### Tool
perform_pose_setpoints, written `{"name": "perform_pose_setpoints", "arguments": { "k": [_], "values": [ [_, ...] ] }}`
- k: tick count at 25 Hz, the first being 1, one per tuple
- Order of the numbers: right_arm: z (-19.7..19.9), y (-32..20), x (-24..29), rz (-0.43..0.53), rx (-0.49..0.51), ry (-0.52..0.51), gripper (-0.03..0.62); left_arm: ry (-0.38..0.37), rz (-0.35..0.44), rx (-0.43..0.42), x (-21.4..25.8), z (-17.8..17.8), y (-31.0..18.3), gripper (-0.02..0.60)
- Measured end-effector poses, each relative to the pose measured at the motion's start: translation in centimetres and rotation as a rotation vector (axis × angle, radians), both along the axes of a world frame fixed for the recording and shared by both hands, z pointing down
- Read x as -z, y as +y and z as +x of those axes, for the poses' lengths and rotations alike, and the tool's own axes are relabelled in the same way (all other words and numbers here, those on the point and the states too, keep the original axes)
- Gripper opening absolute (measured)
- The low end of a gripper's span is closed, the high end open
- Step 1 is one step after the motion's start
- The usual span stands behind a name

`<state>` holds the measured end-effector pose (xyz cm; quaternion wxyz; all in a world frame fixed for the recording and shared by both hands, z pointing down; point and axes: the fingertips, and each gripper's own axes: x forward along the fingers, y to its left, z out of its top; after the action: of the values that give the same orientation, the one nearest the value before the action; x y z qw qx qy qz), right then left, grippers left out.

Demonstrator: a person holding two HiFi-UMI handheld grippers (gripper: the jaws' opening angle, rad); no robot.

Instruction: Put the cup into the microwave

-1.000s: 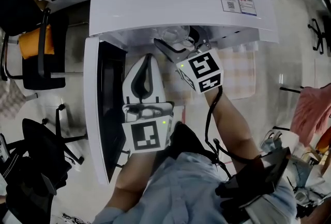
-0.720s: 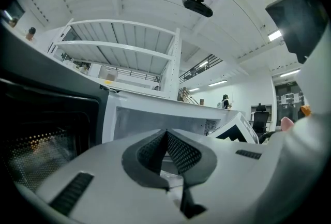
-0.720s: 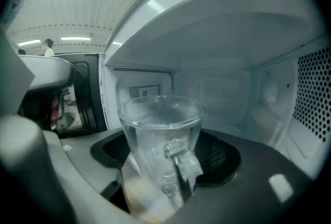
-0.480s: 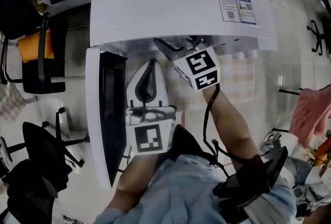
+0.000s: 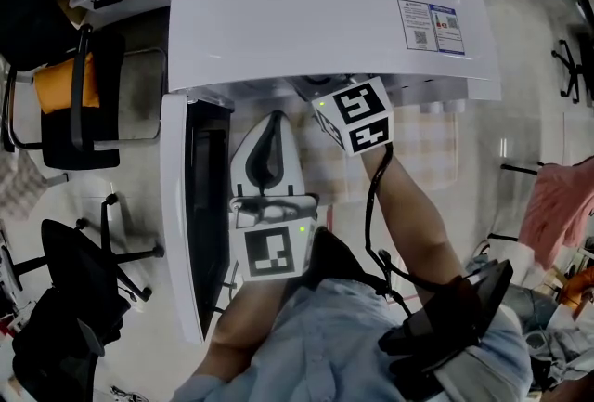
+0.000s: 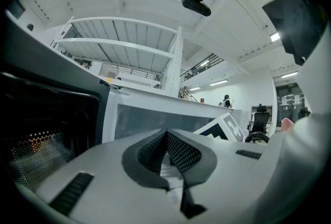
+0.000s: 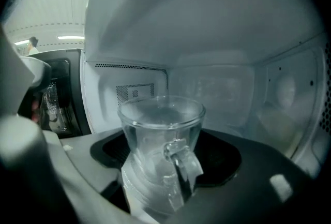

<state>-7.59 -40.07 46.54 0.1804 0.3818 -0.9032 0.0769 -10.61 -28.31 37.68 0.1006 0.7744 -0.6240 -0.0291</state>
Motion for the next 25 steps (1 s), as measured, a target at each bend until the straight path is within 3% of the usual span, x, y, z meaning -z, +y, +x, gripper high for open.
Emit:
{"name": "perform_pose_setpoints", "arguments": {
  "k": [25],
  "values": [
    [0.1, -1.1, 0.3, 0.097, -0.019, -0.013, 0.365, 0.007, -0.008, 0.010, 0.2, -0.3, 0.2, 0.006]
  ]
}}
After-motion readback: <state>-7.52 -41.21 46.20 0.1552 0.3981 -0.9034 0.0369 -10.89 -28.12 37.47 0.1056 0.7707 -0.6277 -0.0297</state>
